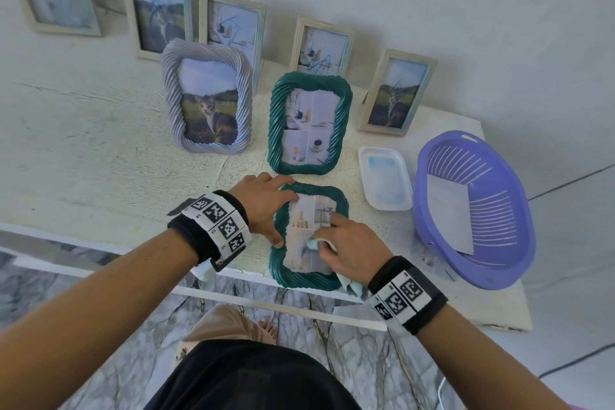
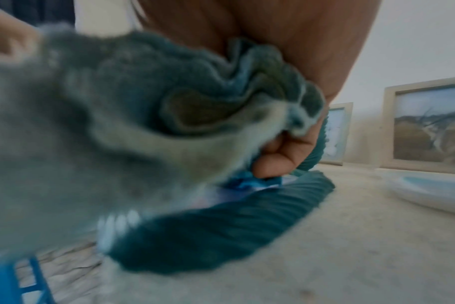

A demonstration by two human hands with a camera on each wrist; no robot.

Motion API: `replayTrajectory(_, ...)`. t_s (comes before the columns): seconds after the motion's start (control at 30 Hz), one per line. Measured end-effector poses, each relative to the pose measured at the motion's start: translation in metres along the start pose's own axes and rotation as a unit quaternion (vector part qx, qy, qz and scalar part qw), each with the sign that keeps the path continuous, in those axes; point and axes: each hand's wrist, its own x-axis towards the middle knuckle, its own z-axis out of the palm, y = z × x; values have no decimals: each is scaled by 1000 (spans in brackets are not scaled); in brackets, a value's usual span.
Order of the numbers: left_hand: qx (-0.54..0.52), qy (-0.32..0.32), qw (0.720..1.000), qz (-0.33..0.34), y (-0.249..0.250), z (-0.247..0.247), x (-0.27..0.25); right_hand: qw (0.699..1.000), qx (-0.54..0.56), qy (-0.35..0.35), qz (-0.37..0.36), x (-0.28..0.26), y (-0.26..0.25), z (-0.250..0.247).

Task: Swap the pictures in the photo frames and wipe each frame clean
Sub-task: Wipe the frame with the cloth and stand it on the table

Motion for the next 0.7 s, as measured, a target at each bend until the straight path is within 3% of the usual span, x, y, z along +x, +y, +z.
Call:
replayTrajectory(0.07,-2,2,1000,2,-1,0,0,1000,-5,23,9,4,-6,5)
replayTrajectory(0.27,-2,4,1000,4,-3,2,1,998,30,-30,-42,-15,-12,10)
replayTrajectory(0.5,-5,12,1000,7,-5,4,2,999,2,29,21,6,-12,10)
replayTrajectory(0.7,-11,13,1000,10,-7,5,2,998,40,-39,-38,-11,-11,9)
